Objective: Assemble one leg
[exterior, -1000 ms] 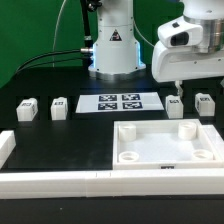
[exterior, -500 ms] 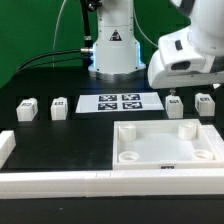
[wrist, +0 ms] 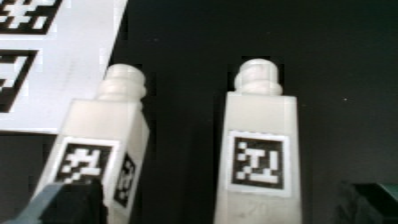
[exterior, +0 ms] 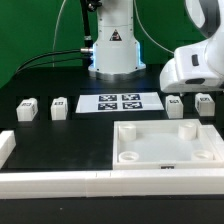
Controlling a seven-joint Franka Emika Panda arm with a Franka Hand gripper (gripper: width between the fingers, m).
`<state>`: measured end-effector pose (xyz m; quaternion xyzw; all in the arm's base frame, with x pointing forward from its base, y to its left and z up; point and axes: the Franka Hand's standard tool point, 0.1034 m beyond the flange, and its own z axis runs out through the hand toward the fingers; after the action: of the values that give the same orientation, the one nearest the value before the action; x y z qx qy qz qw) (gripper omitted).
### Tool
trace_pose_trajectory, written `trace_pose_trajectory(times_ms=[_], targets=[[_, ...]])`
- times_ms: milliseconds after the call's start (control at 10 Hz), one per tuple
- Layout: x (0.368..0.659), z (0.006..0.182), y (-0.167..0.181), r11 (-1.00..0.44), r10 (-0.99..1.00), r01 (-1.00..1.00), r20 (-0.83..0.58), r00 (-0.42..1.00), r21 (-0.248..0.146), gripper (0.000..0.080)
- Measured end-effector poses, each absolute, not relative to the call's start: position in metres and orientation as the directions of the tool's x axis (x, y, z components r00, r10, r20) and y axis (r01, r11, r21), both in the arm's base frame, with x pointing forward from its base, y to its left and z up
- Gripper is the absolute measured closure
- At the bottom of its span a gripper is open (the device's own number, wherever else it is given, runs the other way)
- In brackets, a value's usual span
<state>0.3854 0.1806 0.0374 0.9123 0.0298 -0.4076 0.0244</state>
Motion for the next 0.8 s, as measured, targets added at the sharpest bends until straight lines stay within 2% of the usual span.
trace_pose_trajectory(times_ms=[500, 800], targets=[[0.377, 0.014, 0.197, -0.996, 0.044, 0.087, -0.731, 0.681, 0.022, 0.0151], [0.376, 0.009, 0.198, -0.995, 0.063, 0.101, -0.728, 0.683, 0.009, 0.0151]])
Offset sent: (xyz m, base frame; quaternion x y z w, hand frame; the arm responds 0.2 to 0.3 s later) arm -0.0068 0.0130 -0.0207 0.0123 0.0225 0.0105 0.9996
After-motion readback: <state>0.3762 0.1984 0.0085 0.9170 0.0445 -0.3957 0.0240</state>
